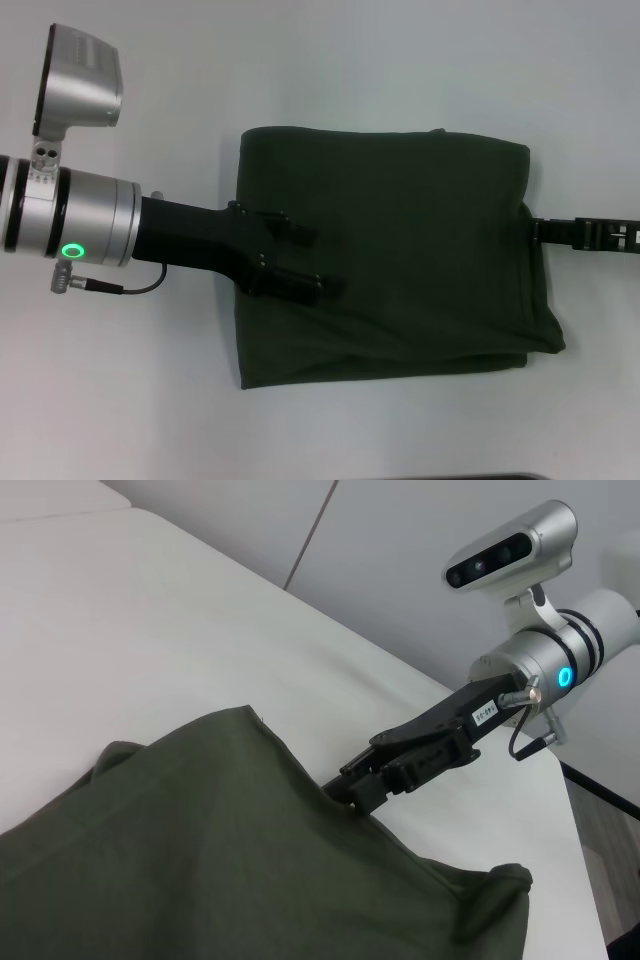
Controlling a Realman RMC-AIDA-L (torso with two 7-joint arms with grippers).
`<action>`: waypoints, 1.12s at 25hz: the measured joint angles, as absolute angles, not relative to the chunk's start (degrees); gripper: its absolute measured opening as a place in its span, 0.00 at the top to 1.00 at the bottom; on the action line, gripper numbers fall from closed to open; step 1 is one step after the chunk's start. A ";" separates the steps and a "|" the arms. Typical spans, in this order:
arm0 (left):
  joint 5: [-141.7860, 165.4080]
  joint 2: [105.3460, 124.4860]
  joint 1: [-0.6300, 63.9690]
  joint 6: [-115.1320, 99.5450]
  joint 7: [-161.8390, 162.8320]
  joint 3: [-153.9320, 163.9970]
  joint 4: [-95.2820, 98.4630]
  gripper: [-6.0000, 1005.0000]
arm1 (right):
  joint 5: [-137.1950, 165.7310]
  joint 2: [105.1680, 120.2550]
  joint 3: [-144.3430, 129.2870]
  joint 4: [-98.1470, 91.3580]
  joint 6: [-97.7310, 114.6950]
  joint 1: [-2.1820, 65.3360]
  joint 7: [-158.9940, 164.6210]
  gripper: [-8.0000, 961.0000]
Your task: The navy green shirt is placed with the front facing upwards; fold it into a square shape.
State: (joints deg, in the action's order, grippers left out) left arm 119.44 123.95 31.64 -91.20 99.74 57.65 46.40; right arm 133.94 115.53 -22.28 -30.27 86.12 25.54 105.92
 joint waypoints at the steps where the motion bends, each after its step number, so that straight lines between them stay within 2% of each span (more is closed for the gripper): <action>1: 119.47 123.94 31.64 -91.21 99.74 57.65 46.40 0.10 | 133.95 115.54 -22.31 -29.96 85.90 25.69 105.92 0.60; 10: 119.60 123.92 31.64 -91.20 99.74 57.65 46.41 0.10 | 133.58 115.64 -22.17 -29.62 84.68 26.29 106.58 0.61; 21: 119.72 123.92 31.64 -91.23 99.75 57.65 46.40 0.10 | 133.24 115.75 -22.24 -29.52 83.15 26.29 107.40 0.98; 28: 119.68 123.84 31.66 -91.16 99.74 57.65 46.40 0.10 | 132.38 115.69 -22.23 -29.53 83.45 26.20 107.72 0.98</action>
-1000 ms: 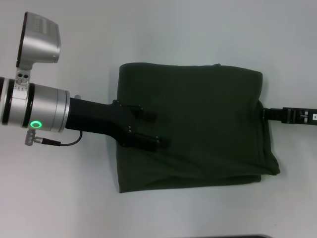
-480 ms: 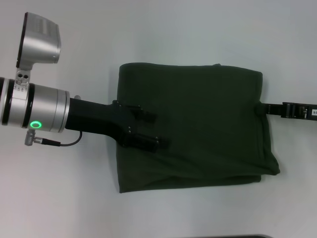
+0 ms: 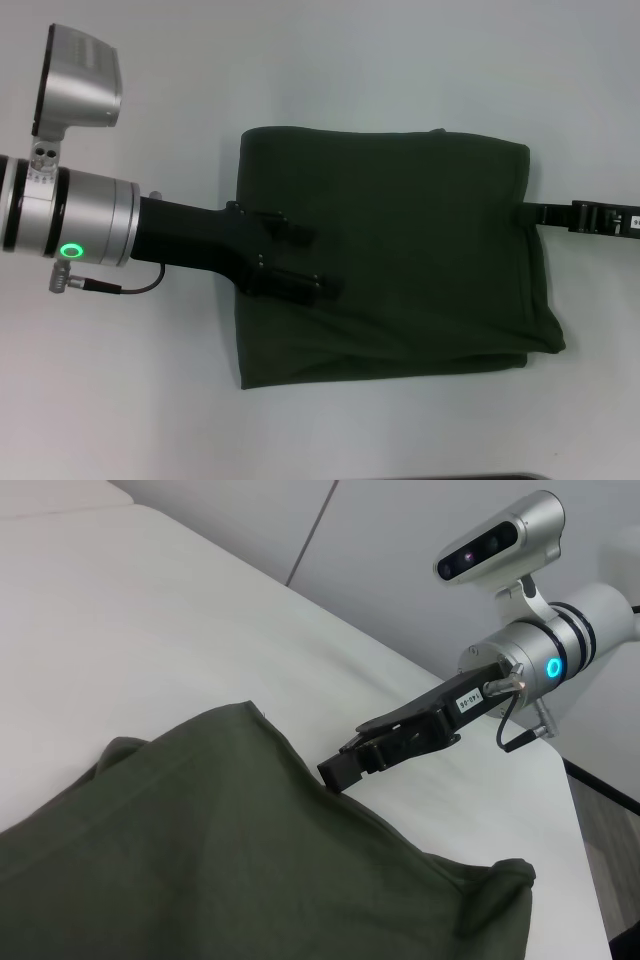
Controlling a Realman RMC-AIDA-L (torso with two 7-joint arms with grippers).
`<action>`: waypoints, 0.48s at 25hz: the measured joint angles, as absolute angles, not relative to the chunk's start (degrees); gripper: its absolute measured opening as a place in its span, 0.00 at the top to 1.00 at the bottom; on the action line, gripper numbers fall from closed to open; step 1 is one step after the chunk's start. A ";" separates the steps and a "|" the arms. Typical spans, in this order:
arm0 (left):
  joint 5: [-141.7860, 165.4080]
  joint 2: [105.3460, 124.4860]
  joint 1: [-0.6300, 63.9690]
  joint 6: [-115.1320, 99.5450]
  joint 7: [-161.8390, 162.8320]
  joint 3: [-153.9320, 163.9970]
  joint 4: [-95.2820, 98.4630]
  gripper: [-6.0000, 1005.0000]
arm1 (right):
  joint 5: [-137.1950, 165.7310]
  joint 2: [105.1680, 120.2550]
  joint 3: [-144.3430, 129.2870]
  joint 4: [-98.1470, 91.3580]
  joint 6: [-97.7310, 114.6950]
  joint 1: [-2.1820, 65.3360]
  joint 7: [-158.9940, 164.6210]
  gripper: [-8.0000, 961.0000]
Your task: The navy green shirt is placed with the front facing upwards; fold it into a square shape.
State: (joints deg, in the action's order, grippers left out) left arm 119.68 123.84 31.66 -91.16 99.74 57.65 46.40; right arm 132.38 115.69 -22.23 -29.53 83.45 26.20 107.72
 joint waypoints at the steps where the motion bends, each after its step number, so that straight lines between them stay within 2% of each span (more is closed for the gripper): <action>1: 119.66 123.84 31.67 -91.15 99.75 57.66 46.40 0.10 | 132.35 115.63 -22.23 -29.53 83.50 26.19 108.04 0.98; 6: 119.67 123.83 31.70 -91.14 99.74 57.65 46.40 0.10 | 132.25 115.25 -22.26 -29.53 85.39 25.84 108.77 0.97; 12: 119.60 123.83 31.73 -91.14 99.71 57.65 46.41 0.10 | 132.03 115.20 -22.24 -29.45 86.82 25.56 110.20 0.73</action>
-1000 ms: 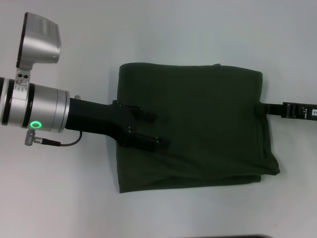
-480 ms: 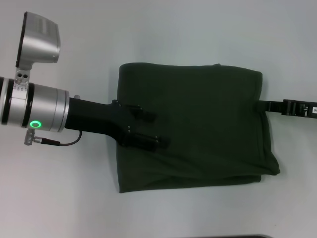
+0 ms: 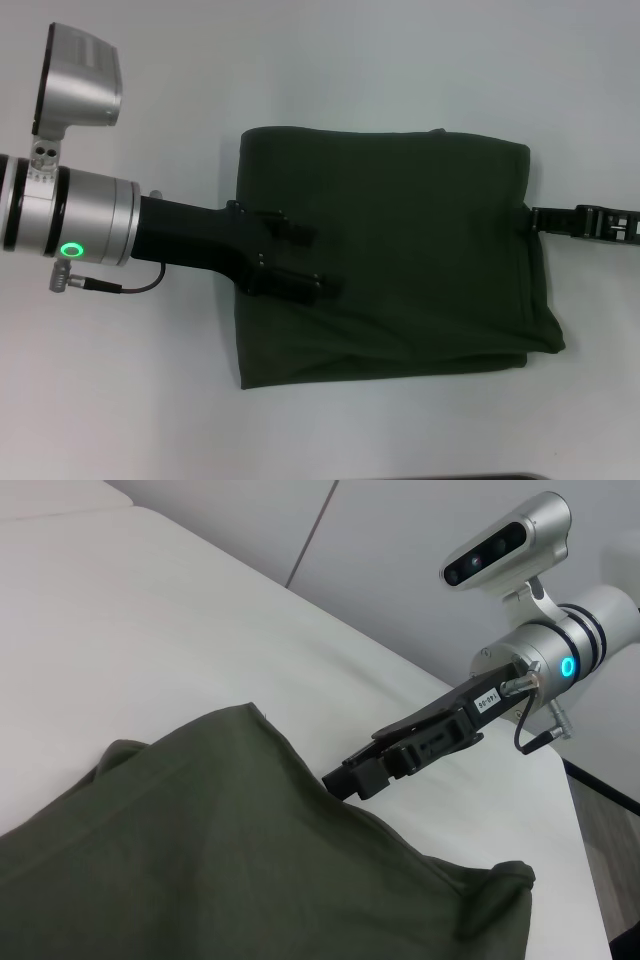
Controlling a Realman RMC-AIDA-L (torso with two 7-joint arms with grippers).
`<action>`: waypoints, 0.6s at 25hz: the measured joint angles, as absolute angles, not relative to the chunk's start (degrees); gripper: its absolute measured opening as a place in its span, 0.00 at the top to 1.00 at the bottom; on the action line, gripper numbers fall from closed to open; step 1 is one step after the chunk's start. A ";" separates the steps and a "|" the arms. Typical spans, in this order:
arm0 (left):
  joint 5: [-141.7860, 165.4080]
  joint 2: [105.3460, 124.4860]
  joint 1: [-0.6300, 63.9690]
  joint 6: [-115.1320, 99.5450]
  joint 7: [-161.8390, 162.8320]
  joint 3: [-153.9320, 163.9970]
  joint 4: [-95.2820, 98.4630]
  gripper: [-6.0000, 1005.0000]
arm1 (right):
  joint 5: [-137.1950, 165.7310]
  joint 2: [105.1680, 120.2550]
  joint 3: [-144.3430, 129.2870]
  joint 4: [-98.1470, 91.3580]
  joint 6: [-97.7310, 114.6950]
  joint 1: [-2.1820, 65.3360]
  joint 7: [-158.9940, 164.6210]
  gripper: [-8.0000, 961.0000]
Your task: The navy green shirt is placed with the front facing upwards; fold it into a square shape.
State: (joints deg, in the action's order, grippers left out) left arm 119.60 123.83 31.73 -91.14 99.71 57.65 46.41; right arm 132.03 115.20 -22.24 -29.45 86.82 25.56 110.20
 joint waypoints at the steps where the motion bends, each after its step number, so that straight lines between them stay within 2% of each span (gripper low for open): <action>1: 119.63 123.83 31.73 -91.14 99.70 57.66 46.43 0.10 | 132.03 115.20 -22.23 -29.45 86.84 25.53 110.33 0.69; 5: 119.68 123.83 31.73 -91.21 99.68 57.66 46.48 0.10 | 132.04 115.12 -22.23 -29.44 87.03 25.05 111.10 0.52; 10: 119.65 123.77 31.73 -91.27 99.66 57.65 46.48 0.10 | 131.97 114.91 -22.23 -29.48 87.07 24.26 111.47 0.39; 15: 119.65 123.82 31.73 -91.23 99.58 57.65 46.51 0.10 | 131.97 115.18 -22.24 -29.43 86.76 24.58 111.52 0.40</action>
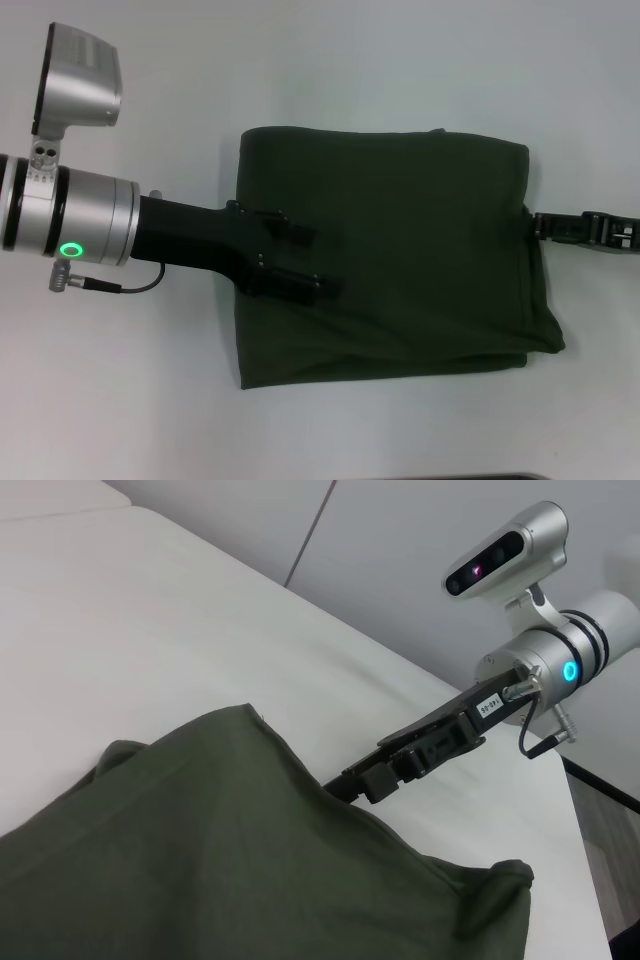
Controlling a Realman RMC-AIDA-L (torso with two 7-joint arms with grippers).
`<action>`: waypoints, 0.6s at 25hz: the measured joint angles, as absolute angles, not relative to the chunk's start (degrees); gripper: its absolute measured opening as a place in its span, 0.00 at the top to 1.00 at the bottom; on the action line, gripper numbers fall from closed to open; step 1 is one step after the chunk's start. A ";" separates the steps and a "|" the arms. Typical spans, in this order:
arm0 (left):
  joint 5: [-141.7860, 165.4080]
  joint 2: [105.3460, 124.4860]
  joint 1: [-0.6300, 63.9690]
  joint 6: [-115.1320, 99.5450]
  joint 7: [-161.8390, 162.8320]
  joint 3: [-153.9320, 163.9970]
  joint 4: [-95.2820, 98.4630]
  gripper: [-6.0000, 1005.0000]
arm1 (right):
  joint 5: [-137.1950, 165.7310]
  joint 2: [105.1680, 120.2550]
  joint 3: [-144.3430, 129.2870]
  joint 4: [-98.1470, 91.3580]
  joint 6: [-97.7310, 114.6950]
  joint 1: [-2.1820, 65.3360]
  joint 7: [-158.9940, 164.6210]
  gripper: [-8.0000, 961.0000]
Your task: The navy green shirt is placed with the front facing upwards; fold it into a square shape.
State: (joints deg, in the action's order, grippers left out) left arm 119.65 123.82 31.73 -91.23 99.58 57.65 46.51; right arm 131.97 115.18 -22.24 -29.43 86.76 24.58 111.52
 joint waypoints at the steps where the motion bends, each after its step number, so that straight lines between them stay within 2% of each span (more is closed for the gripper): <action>1: 119.66 123.82 31.73 -91.23 99.58 57.65 46.52 0.10 | 131.97 115.29 -22.23 -29.44 86.66 24.76 111.52 0.40; 14: 119.83 123.75 31.73 -91.12 99.57 57.66 46.42 0.10 | 132.00 115.89 -22.27 -28.24 83.88 25.55 112.71 0.43; 15: 119.84 123.75 31.72 -91.13 99.57 57.66 46.42 0.10 | 132.00 115.90 -22.29 -28.21 83.69 25.55 113.01 0.47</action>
